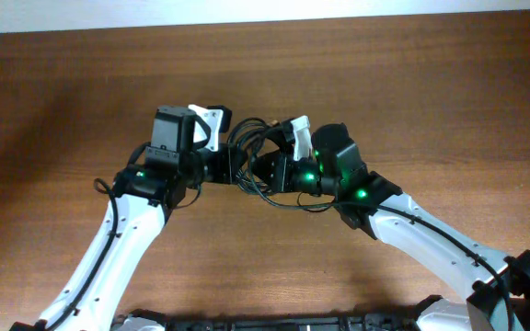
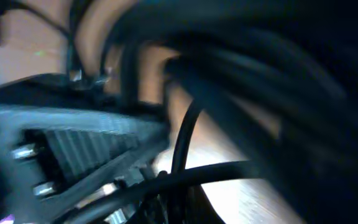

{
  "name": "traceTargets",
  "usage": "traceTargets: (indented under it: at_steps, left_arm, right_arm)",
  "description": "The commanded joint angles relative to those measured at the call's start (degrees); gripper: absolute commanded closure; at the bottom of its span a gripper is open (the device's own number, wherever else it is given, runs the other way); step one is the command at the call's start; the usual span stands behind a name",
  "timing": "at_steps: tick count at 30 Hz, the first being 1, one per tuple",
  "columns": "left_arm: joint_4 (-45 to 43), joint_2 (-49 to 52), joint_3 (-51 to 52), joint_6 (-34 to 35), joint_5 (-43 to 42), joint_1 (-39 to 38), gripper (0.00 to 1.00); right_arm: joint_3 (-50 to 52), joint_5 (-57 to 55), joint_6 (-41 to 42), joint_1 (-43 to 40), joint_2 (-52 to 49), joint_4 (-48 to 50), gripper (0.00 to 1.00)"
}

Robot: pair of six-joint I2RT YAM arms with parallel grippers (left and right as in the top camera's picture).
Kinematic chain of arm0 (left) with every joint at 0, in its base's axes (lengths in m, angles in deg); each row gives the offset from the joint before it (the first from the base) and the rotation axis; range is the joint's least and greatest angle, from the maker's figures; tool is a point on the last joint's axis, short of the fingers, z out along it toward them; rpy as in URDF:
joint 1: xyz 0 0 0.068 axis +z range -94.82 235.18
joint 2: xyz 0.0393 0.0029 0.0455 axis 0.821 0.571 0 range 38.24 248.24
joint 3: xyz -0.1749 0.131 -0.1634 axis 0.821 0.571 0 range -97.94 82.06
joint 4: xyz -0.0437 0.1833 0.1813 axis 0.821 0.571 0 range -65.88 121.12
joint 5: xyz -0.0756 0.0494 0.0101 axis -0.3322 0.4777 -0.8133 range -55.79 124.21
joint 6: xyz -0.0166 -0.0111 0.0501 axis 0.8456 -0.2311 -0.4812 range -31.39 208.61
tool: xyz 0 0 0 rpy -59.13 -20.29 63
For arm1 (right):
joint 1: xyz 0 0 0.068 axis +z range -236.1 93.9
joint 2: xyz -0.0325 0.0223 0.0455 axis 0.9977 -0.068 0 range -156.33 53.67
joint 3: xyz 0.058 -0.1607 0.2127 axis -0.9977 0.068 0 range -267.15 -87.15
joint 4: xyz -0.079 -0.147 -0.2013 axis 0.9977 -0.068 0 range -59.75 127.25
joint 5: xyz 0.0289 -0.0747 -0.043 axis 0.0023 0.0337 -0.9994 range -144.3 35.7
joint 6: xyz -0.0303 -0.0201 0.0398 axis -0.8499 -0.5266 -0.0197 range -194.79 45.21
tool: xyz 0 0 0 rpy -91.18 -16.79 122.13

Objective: Untangle cables

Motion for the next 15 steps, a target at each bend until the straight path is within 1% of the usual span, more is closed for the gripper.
traceTargets:
  at_steps: [1, 2, 3, 4, 5, 6, 9, 11, 14, 15]
  left_arm:
    - [-1.2, -0.6, -0.8, 6.2, -2.8, 0.6, 1.0]
    - [-2.1, -0.6, -0.8, 9.2, -2.8, 1.6, 1.0]
    - [-2.6, -0.6, -0.8, 10.2, -2.8, 2.1, 1.0]
    - [-3.0, -0.6, -0.8, 11.0, -2.8, 2.7, 1.0]
    - [-3.0, -0.6, -0.8, 11.6, -2.7, 3.1, 1.0]
    - [-3.0, -0.6, -0.8, 11.7, -2.8, 3.5, 1.0]
    - [-2.9, -0.6, -0.8, 11.7, -1.3, 4.5, 1.0]
    - [-2.9, -0.6, -0.8, 13.0, 2.0, 4.7, 1.0]
    - [-2.9, -0.6, -0.8, 19.6, 9.2, 4.9, 1.0]
    - [-2.8, -0.6, -0.8, 22.5, 12.4, 5.2, 1.0]
  right_arm:
    - [-0.3, -6.8, -0.2, -0.7, 0.2, -2.9, 0.9]
    - [-0.3, -7.0, -0.2, -0.7, 0.2, -4.2, 0.81]
    - [-0.3, -7.0, -0.2, -0.7, 0.2, -4.7, 0.76]
    - [-0.3, -7.0, -0.2, -0.7, 0.2, -4.9, 0.67]
    - [-0.3, -7.0, -0.2, -0.7, 0.2, -4.9, 0.63]
    - [-0.3, -7.0, -0.2, -0.7, 0.2, -4.9, 0.55]
    - [-0.3, -6.4, -0.2, -0.7, 0.2, -4.5, 0.38]
    - [-0.3, -2.9, -0.2, -1.3, 0.5, -4.5, 0.27]
    - [-0.3, 3.3, -0.2, -3.0, 0.7, -4.5, 0.09]
    - [-0.3, 5.6, -0.2, -4.0, 0.7, -4.5, 0.07]
